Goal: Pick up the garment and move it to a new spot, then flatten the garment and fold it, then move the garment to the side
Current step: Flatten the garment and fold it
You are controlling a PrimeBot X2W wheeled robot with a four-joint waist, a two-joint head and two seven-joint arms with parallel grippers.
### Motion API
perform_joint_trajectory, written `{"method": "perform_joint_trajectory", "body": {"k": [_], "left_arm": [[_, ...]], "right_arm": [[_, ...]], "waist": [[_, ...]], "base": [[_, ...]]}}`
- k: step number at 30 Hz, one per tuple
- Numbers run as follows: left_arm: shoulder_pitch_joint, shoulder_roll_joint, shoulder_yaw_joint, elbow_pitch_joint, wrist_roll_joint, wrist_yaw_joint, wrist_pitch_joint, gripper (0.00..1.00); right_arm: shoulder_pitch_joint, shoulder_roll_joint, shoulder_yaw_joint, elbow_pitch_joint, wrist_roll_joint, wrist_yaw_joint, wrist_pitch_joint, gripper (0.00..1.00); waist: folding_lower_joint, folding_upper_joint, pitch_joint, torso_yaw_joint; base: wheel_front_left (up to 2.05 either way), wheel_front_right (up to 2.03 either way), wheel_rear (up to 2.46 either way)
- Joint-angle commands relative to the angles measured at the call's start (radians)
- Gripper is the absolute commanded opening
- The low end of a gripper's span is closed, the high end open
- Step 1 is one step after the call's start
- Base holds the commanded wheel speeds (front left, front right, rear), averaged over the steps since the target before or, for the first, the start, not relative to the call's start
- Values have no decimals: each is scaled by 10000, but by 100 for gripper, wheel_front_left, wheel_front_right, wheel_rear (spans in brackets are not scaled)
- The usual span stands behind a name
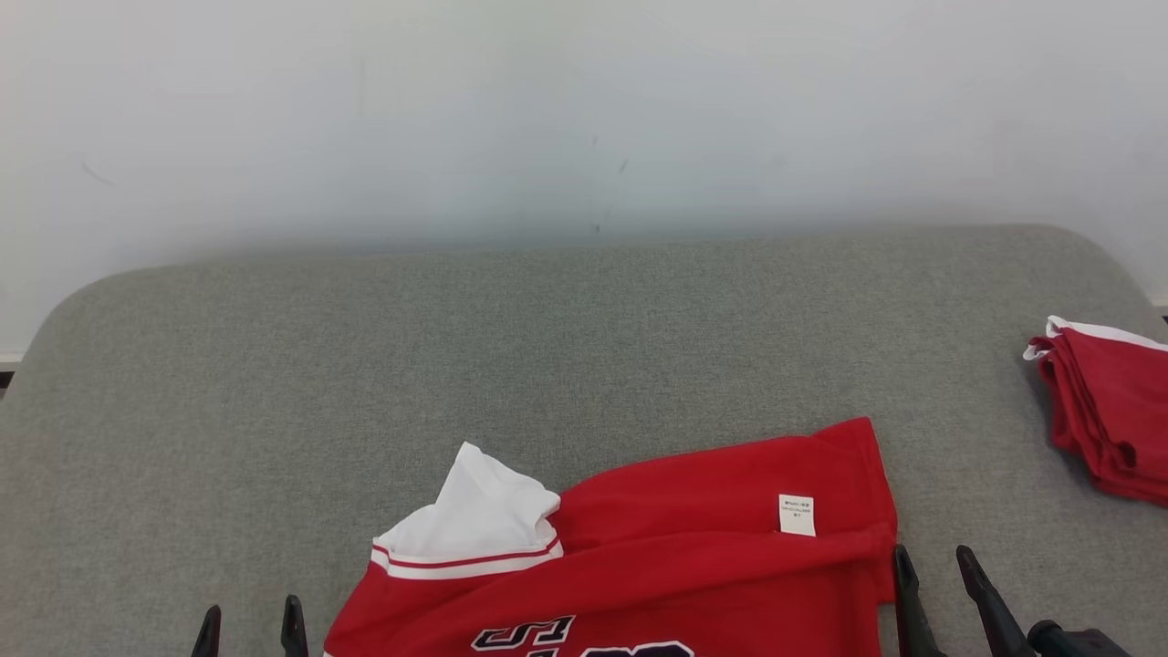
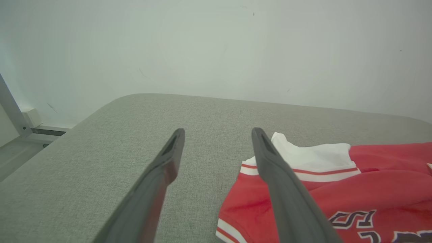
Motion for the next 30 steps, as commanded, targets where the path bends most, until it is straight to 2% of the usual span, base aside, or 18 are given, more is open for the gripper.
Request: {"method": "perform_joint_trajectory", "body": {"k": [1,30], "left_arm": [[123,-21,7,30,-32,52,-28,100],[23,-24,-132,198,-59,88,-29,100]], "right_arm": [[103,-37,-26,53,64,-25,2,100],[-57,38,31,184,61,-25,21,100]], "waist": [[1,0,-33,34],[1,0,38,-37]], "base": [[0,0,0],[0,0,0]]}}
